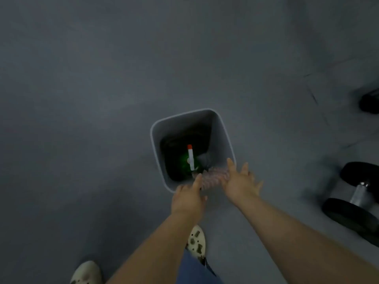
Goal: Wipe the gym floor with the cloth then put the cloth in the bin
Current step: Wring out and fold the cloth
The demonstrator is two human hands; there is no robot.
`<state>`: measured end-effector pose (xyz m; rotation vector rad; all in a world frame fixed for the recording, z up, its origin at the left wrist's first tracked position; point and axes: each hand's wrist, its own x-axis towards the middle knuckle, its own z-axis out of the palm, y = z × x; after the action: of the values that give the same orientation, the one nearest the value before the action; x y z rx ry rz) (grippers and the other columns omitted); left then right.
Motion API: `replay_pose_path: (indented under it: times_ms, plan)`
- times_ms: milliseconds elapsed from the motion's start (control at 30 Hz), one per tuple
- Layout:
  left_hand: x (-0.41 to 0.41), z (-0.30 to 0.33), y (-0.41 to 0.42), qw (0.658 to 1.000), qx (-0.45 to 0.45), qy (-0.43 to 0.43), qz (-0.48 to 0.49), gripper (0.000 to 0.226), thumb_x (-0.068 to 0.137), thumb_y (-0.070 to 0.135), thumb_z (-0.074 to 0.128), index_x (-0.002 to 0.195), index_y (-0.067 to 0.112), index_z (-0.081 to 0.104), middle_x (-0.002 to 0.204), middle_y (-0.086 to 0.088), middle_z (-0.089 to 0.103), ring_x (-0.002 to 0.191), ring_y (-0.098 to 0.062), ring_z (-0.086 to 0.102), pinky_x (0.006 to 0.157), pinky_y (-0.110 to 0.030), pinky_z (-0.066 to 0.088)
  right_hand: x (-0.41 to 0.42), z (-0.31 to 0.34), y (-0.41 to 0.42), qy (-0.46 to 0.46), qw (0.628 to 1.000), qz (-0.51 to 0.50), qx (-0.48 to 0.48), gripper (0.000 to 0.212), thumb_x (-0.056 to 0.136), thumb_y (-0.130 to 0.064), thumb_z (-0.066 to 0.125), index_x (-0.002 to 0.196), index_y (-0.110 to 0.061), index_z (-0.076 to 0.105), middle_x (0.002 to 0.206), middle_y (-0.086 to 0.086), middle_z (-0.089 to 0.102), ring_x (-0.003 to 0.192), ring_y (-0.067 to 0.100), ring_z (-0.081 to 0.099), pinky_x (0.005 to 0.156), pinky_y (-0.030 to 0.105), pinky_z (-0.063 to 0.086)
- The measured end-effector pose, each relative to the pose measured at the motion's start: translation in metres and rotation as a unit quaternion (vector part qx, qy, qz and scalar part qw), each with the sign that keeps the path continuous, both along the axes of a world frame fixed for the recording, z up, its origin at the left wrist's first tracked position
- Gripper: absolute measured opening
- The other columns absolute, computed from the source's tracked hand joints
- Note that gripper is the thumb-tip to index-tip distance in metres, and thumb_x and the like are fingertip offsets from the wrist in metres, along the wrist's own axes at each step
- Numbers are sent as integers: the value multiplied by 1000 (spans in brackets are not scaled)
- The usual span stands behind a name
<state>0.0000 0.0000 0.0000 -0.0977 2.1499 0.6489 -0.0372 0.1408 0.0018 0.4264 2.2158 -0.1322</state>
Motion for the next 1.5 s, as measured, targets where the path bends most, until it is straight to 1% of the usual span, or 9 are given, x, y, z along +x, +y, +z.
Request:
replay_pose_path:
  times_ms: [233, 367, 567, 700, 867, 933, 1300, 1433, 1500]
  plan:
    - [-7, -61, 25, 997, -36, -59, -18, 59, 101, 33, 35, 151, 32, 4, 146, -12, 40, 138, -32, 27, 115, -38, 18, 7, -60, 10, 26, 988, -114, -101, 64, 100, -29, 41, 152, -30, 3, 150, 19, 30, 132, 37, 38, 107, 43, 35]
    - [-9, -68, 41, 991, 36, -17, 129, 40, 95, 13, 47, 135, 12, 49, 125, -13, 59, 119, -31, 49, 104, -35, 35, 5, -62, 11, 122, 983, -120, -72, 38, 98, -13, 41, 135, -10, 48, 129, 18, 56, 116, 32, 54, 87, 32, 43]
    - [-13, -19, 41, 860, 170, -1, 482, 22, 82, -10, 61, 73, 10, 61, 79, -2, 63, 82, -16, 59, 63, -6, 43, 13, -32, 9, 198, 962, -160, -102, 14, 89, -12, 54, 95, -11, 66, 93, 11, 70, 85, 28, 65, 73, 28, 51]
    - [-13, 46, 4, 794, 200, -27, 574, 26, 82, -11, 61, 84, 12, 49, 82, -1, 55, 84, -18, 55, 70, -16, 47, 18, 34, -6, 243, 940, -145, -188, 8, 87, -8, 61, 81, -13, 61, 82, 9, 67, 73, 18, 60, 59, 16, 35]
    - [2, 157, -75, 556, 337, -213, 729, 13, 88, -16, 45, 87, -6, 53, 74, -14, 54, 64, -22, 48, 61, -27, 42, 17, 155, -61, 187, 915, -108, -340, 28, 89, -2, 58, 72, -22, 49, 73, -1, 55, 66, 4, 50, 61, 8, 41]
    - [13, 206, -112, 519, 381, -241, 726, 18, 87, -15, 42, 78, -6, 54, 67, -14, 53, 59, -22, 43, 56, -28, 41, 14, 209, -95, 158, 906, -86, -384, 26, 90, -1, 55, 73, -18, 48, 65, -3, 49, 57, 1, 43, 56, 12, 38]
    - [105, 410, -324, 576, 421, 153, 683, 14, 88, -1, 57, 100, 4, 62, 67, -3, 69, 51, -10, 61, 44, -18, 46, 45, 406, -337, -54, 837, -72, -540, 4, 93, -14, 53, 96, -17, 54, 74, 4, 56, 50, 10, 52, 49, 22, 45]
    - [156, 459, -415, 618, 417, 203, 635, 27, 79, -8, 67, 101, 6, 60, 75, -2, 70, 64, -12, 66, 55, -21, 53, 81, 450, -437, -187, 800, -83, -565, 60, 76, -50, 64, 115, -5, 59, 98, 10, 64, 75, 26, 64, 68, 34, 49]
    - [182, 483, -458, 621, 421, 223, 622, 36, 73, -13, 68, 100, 9, 60, 83, -2, 73, 78, -13, 70, 67, -23, 56, 100, 472, -480, -242, 762, -91, -594, 50, 84, -45, 54, 114, -7, 66, 111, 14, 68, 99, 30, 67, 85, 41, 54]
